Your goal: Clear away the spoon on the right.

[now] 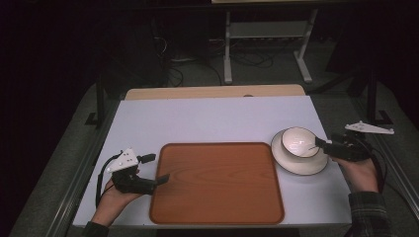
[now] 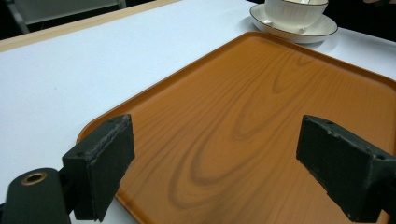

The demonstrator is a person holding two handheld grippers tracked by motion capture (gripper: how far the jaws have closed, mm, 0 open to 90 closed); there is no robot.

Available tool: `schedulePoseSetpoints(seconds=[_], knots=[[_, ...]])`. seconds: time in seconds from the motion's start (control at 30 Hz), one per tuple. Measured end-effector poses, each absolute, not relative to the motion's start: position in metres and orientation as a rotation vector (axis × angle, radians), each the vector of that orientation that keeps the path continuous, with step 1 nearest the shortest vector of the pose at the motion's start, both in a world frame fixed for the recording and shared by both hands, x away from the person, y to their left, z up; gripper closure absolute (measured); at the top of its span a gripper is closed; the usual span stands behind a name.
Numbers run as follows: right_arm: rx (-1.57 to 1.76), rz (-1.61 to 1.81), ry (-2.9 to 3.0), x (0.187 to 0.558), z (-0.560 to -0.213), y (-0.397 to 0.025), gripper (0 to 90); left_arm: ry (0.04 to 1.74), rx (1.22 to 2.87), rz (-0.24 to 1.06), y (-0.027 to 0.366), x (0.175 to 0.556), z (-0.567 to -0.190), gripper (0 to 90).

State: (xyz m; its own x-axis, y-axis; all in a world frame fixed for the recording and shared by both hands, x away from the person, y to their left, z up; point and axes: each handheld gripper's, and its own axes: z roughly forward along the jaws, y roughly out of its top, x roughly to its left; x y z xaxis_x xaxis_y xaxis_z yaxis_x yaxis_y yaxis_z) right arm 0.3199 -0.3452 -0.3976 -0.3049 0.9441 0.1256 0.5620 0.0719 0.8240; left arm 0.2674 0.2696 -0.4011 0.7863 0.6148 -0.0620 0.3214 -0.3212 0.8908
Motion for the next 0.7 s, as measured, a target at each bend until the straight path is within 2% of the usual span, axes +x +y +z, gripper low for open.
schedulePoseSetpoints(seconds=[0.37,0.7], knots=[[1.534,1.176,1.941,0.322,-0.41,-0.344,31.0,0.703,1.936,0.354,0.269,0.267,-0.401,10.9],[1.564,1.177,1.971,0.324,-0.415,-0.341,39.1,0.706,1.937,0.357,0.269,0.268,-0.401,10.9]])
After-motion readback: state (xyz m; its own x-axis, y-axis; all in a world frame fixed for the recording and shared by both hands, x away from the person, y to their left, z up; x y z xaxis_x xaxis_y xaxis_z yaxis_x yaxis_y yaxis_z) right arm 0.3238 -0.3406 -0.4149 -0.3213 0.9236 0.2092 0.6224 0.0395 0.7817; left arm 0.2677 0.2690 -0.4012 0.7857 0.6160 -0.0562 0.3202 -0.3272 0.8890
